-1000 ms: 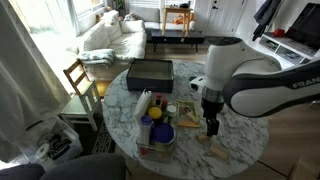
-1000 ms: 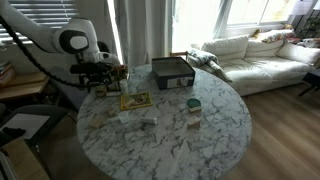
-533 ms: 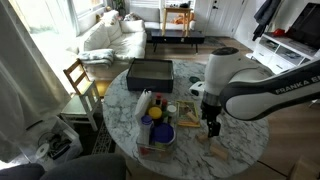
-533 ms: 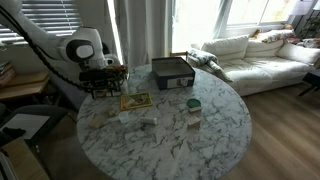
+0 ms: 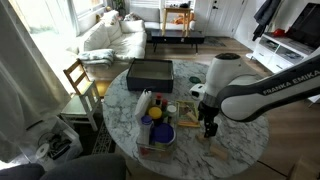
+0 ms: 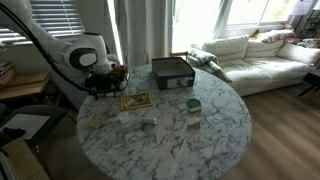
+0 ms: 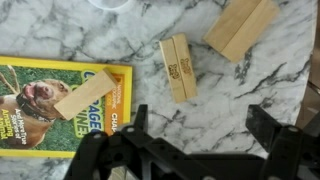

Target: Stack four blocks on the scoop

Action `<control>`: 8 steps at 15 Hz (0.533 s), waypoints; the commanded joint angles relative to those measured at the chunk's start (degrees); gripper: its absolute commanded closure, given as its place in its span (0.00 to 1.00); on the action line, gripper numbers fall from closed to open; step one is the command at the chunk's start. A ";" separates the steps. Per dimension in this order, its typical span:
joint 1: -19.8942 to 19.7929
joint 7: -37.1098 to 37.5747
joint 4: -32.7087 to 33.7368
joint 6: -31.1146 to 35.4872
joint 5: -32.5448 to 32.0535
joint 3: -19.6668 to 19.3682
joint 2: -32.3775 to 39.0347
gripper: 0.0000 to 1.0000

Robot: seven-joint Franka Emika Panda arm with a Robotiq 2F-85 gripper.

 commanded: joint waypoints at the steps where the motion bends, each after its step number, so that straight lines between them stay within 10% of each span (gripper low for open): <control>1: -1.96 -5.06 -1.16 4.23 1.32 0.78 2.40 0.00; 8: -3.32 -9.12 -2.49 8.97 0.10 1.19 4.25 0.00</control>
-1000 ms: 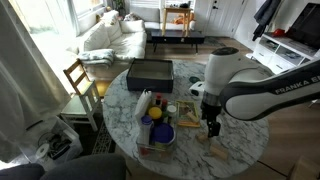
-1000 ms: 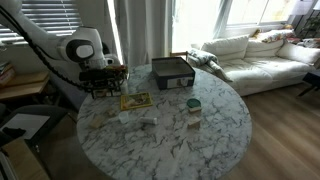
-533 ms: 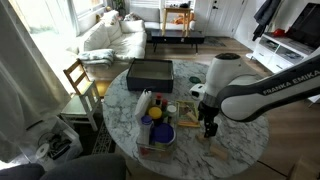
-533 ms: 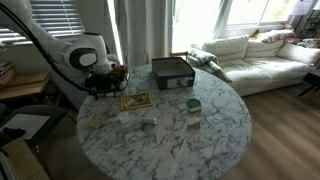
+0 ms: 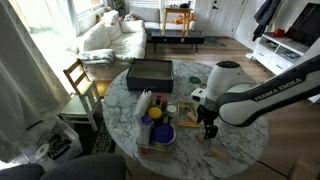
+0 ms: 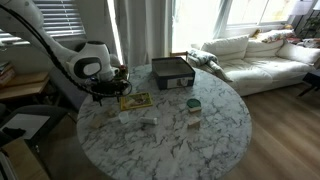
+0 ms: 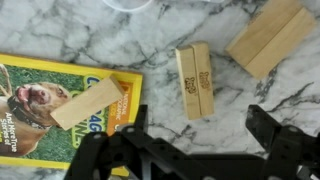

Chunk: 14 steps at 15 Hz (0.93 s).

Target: Stack four blocks on the scoop

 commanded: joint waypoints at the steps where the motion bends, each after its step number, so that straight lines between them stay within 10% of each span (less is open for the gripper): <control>1: -1.51 -3.32 -1.95 3.25 -0.44 0.99 0.52 0.00; 12: -3.04 -8.25 -5.26 10.57 -1.15 1.18 1.44 0.09; 14: -3.21 -8.43 -5.59 11.44 -1.34 1.25 1.65 0.35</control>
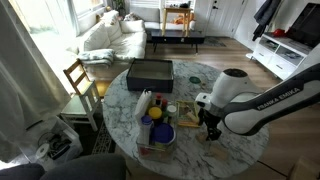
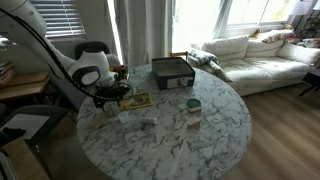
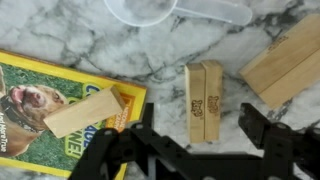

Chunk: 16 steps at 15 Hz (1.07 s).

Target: Stack four blocks on the scoop

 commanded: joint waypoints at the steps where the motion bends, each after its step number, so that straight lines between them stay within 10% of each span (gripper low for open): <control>1: -1.51 -1.39 -1.45 2.91 -0.92 0.95 0.57 0.45; 7: -1.75 -1.77 -1.75 3.36 -1.63 1.10 1.13 0.91; 16: -4.03 -1.64 -3.89 -3.82 2.87 1.41 -9.25 0.92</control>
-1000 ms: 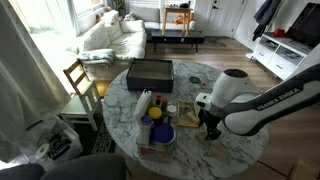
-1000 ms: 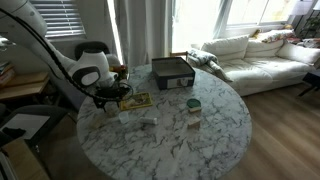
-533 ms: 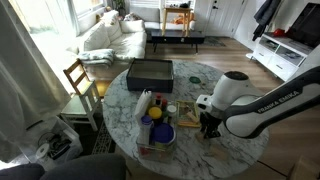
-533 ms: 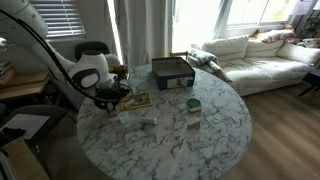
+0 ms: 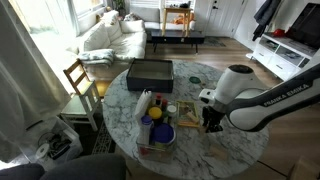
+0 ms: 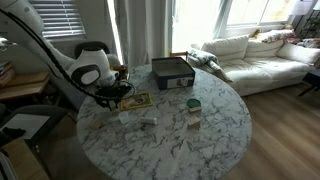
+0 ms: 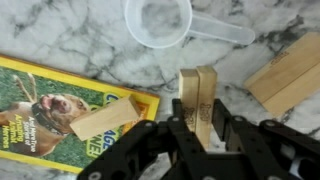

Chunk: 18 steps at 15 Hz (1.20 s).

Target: Stack four blocks on the scoop

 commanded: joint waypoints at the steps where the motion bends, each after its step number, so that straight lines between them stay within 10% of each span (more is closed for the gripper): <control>1: -3.23 -3.21 -2.92 -5.17 7.33 2.60 -8.64 0.92; 6: -0.66 4.42 -1.09 -16.28 8.06 -2.15 -15.31 0.92; 12: -1.13 9.79 -1.45 -12.54 6.94 -6.41 -12.37 0.92; 13: -0.62 6.61 -0.37 -15.08 7.90 -6.19 -13.57 0.67; 16: -0.96 8.23 -0.49 -13.91 7.90 -6.66 -12.19 0.67; 17: -0.94 8.47 -0.49 -13.82 7.90 -6.63 -12.05 0.92; 18: -0.97 10.74 -0.05 -13.49 5.86 -6.95 -10.92 0.92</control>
